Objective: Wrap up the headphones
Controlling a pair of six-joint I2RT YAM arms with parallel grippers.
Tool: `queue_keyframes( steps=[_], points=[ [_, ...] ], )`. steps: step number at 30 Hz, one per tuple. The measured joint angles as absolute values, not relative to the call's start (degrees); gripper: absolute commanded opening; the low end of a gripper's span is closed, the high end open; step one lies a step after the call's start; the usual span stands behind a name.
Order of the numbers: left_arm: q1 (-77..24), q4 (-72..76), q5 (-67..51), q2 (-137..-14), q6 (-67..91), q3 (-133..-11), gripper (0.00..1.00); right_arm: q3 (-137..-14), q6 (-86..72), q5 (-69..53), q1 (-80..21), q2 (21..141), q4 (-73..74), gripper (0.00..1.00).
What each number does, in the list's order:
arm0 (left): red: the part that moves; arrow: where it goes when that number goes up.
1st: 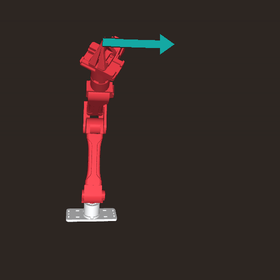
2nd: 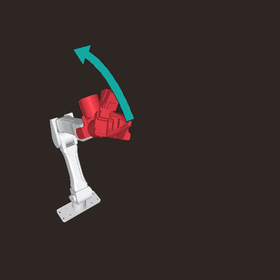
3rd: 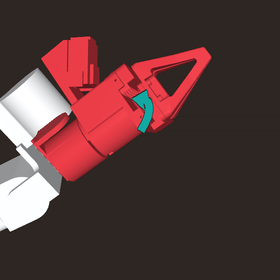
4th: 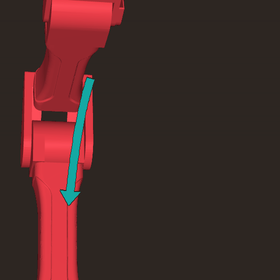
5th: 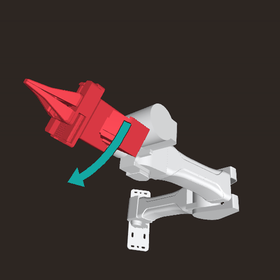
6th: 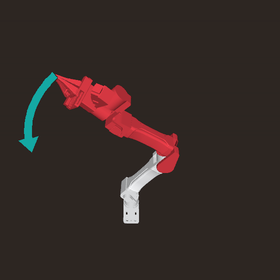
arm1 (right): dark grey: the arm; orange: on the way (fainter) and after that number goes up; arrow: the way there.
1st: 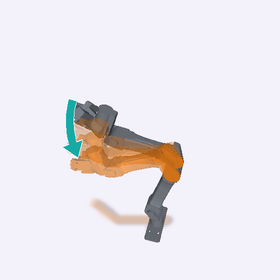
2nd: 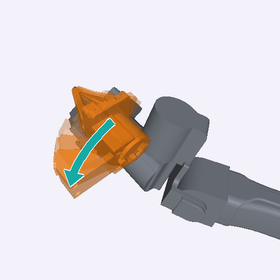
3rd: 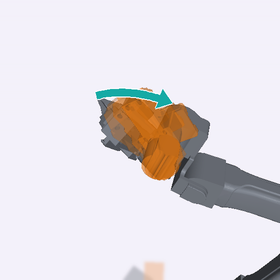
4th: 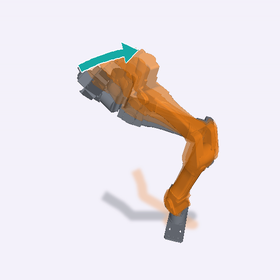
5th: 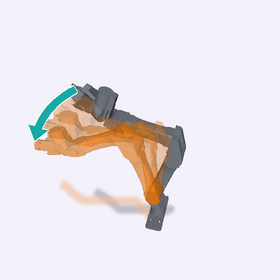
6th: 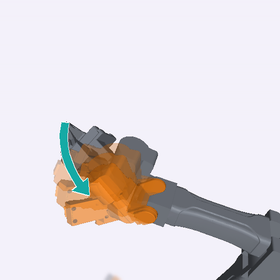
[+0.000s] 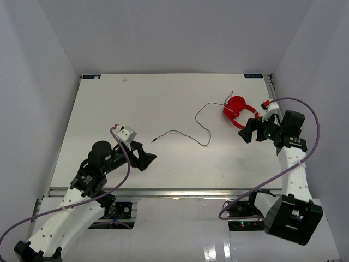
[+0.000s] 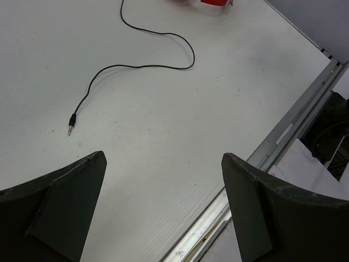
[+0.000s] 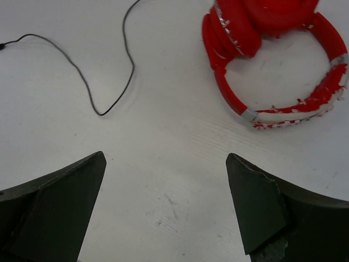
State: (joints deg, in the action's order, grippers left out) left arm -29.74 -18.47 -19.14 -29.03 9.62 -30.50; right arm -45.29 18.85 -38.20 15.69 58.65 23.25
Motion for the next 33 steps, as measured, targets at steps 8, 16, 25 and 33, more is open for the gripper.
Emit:
queue_keyframes(
  steps=[8, 16, 25, 33],
  points=[
    [-29.7, -18.5, -19.7, -27.9, 9.5, -30.5, 0.98, -59.8, -0.8, -14.3, 15.7, 79.4, 20.9, 0.92],
    [-29.7, -18.4, -21.3, -27.5, 9.3, -30.5, 0.98, -65.8, -13.8, -4.6, 15.4, 91.4, 20.8, 0.81],
    [-29.7, -18.4, -22.4, -26.8, 9.1, -30.5, 0.98, -65.8, -19.6, 1.8, 12.2, 96.8, 18.8, 0.69],
    [-29.7, -18.4, -23.0, -26.8, 9.0, -30.5, 0.98, -66.7, -20.7, 4.9, 12.1, 105.8, 16.3, 0.57]
  ],
)
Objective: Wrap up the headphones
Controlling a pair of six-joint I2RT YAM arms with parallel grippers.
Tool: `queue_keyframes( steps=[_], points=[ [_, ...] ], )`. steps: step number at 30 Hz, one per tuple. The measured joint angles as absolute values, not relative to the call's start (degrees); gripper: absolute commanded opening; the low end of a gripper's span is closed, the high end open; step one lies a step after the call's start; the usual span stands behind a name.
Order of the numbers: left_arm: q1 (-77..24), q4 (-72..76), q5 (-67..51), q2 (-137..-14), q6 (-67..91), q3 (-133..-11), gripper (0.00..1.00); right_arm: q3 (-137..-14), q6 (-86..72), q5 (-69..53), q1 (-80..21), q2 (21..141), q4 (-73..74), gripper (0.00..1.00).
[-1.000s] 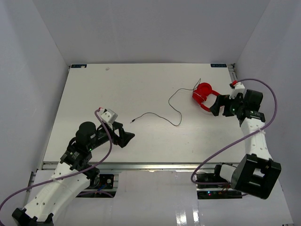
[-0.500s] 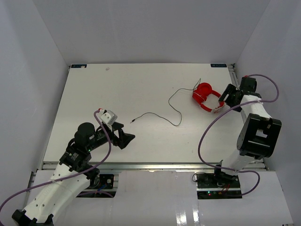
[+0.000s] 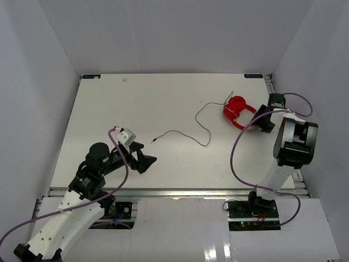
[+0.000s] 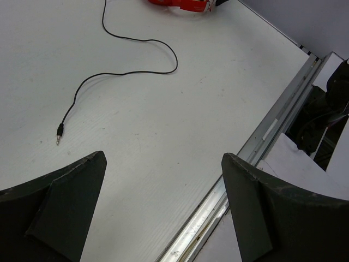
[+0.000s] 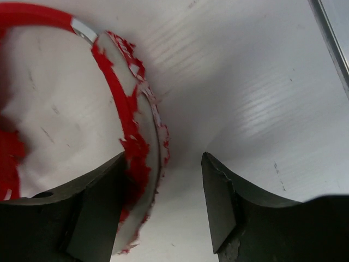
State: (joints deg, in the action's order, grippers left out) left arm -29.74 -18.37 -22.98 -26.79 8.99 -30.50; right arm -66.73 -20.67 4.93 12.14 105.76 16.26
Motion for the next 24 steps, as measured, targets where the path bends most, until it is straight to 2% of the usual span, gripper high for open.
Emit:
queue_keyframes(
  steps=[10, 14, 19, 24],
  points=[
    [-29.7, -18.4, -23.0, -26.8, 8.9, -30.5, 0.98, -66.5, -21.3, 4.3, 12.1, 106.5, 14.4, 0.36],
    [-29.7, -18.4, -23.0, -26.9, 8.9, -30.5, 0.98, -66.5, -21.7, 3.8, 12.2, 106.6, 14.3, 0.31],
    [-29.7, -18.4, -23.0, -26.9, 8.8, -30.5, 0.98, -66.2, -21.9, 2.9, 12.3, 106.6, 13.7, 0.16],
    [-29.7, -18.4, -23.3, -26.9, 8.8, -30.5, 0.98, -64.6, -21.8, 1.2, 12.5, 105.8, 12.1, 0.08]
  ],
)
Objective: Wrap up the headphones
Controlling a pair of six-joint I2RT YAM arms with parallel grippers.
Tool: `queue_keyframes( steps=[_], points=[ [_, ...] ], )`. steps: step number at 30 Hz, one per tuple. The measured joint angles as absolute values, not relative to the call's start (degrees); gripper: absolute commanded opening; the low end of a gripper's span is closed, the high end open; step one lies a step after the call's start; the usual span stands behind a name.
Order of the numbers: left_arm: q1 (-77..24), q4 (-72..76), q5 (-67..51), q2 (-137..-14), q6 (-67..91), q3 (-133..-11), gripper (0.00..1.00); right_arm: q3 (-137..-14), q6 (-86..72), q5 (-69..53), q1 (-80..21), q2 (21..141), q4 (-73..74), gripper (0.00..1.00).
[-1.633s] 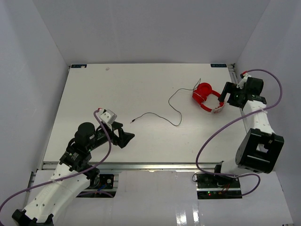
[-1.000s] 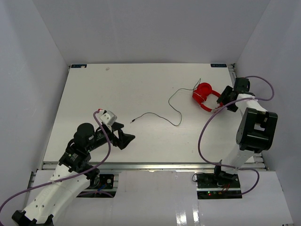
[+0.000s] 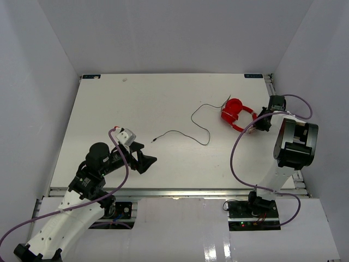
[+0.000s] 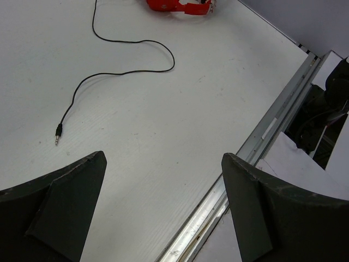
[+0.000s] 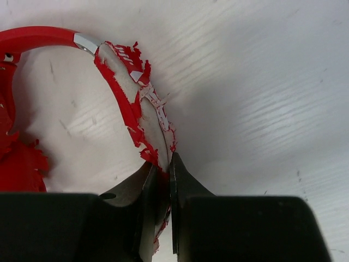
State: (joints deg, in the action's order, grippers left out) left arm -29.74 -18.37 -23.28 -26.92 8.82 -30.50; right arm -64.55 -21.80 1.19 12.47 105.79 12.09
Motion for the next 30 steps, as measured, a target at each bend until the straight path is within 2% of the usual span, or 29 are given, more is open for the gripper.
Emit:
queue_keyframes(
  steps=[5, 8, 15, 21, 27, 30],
  points=[
    [-29.7, -17.9, -23.9, -27.0, 8.8, -30.5, 0.98, -60.6, -19.4, -3.6, 12.5, 101.6, 11.5, 0.08],
    [-29.7, -17.4, -25.0, -28.0, 8.6, -30.5, 0.98, -57.2, -14.7, -11.1, 12.6, 96.6, 10.9, 0.08],
    [-29.7, -13.7, -26.1, -35.4, 9.1, -30.6, 0.98, -53.3, -0.2, -30.9, 11.9, 76.0, 13.9, 0.08],
    [-30.5, -9.9, -25.2, -38.7, 10.8, -32.0, 0.98, -53.0, 10.4, -40.2, 11.9, 62.3, 20.4, 0.08],
    [-35.5, -3.4, -22.7, -37.2, 11.7, -32.0, 0.98, -51.7, 14.6, -45.6, 11.9, 52.7, 25.2, 0.08],
    [-42.2, 1.9, -19.6, -38.2, 11.4, -30.7, 0.98, -51.9, 14.8, -47.3, 11.9, 51.7, 26.5, 0.08]
  ],
)
